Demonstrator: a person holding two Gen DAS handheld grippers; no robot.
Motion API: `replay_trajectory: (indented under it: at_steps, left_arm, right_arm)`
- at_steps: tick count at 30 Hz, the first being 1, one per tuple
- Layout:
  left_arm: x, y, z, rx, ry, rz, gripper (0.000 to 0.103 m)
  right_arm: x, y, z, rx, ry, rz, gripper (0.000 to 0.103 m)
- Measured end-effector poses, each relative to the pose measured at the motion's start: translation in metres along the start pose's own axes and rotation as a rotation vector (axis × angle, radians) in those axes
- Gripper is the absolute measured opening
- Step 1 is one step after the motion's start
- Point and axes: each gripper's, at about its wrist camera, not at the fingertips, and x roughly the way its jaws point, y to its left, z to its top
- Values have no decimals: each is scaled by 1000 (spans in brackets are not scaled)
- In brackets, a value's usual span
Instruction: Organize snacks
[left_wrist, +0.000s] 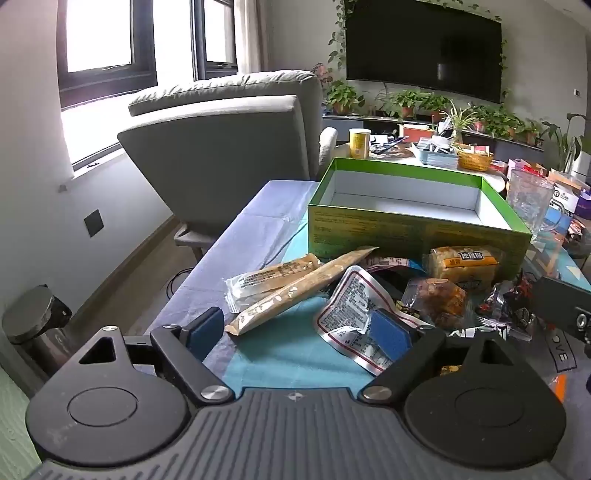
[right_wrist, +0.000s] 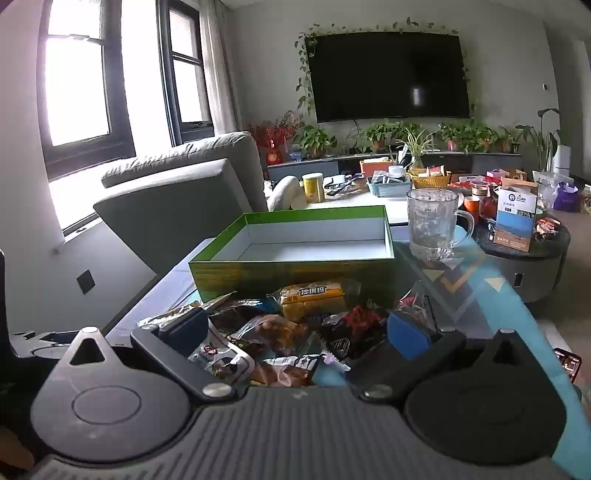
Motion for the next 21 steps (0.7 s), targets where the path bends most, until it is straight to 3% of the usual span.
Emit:
replay_trajectory:
  at_steps: [8,9,21]
  left_arm:
    - [-2,-6,-3,23,-17,7,86]
    - [-3,-2,-3,25,-14,0,86]
    - [5,16,-5,-3,19,7,86]
  right_arm:
    - [10,-1,3,49,43,15,63]
    - [1,1,-1,15,0,3,63]
    - [7,3,-2,7,17,9,63]
